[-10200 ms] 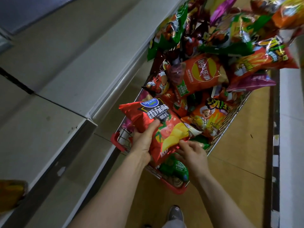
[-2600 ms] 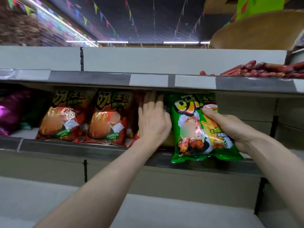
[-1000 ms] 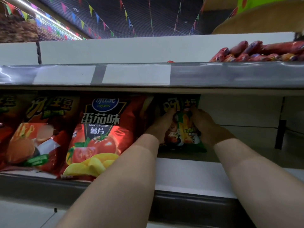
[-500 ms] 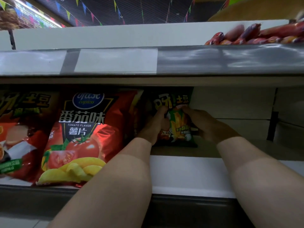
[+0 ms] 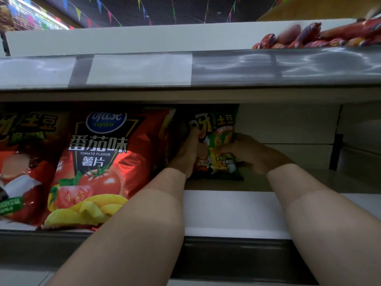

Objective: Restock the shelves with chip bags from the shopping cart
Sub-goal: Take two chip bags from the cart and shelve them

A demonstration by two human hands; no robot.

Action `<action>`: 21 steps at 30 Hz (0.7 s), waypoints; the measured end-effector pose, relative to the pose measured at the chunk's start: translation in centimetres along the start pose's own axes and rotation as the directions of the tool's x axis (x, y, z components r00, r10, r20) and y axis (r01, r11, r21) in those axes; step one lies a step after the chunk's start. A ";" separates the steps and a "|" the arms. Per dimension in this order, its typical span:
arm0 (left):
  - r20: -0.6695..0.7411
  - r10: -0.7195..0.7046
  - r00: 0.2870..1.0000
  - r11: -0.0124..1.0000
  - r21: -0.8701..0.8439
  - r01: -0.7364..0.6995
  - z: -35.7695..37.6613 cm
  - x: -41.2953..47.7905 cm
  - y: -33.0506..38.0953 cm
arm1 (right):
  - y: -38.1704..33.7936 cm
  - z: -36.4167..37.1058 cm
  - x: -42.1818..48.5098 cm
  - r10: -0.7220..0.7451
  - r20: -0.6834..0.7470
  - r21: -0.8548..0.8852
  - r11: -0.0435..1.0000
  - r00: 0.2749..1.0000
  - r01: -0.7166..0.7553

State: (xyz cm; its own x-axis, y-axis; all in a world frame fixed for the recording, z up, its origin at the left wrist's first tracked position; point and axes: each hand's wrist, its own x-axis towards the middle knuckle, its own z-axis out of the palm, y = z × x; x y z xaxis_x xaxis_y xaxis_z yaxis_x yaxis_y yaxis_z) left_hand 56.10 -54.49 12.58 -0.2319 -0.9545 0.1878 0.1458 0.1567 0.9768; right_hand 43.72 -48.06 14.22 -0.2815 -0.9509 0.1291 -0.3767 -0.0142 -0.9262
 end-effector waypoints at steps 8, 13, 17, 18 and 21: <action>0.013 -0.027 1.000 0.988 0.152 0.025 0.5 -1.2 1.0 | -0.5 0.7 -0.8 0.005 -0.088 0.050 0.999 0.996 0.000; -0.096 -0.014 0.995 0.989 0.142 0.027 0.6 -2.6 2.2 | -1.4 1.0 -2.9 -0.124 -0.282 0.051 0.988 0.951 0.143; -0.173 0.025 0.985 0.986 0.167 0.004 1.0 -4.4 2.6 | -2.6 1.0 -6.0 -0.166 -0.390 0.015 0.982 0.906 0.186; -0.189 0.019 0.982 0.981 0.193 0.018 1.1 -4.8 2.8 | -2.8 1.1 -6.8 -0.155 -0.392 0.033 0.983 0.907 0.182; -0.183 -0.014 0.983 0.987 0.155 0.042 1.2 -6.8 3.3 | -3.6 2.0 -9.0 -0.086 -0.409 0.090 0.987 0.909 0.134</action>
State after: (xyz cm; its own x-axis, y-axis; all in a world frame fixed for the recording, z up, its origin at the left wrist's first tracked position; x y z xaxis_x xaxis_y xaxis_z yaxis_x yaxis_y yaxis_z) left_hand 57.04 -47.20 14.67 -0.0543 -0.9868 0.1525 -0.0152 0.1535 0.9880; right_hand 49.35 -40.08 15.74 -0.5843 -0.7362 0.3414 -0.3298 -0.1690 -0.9288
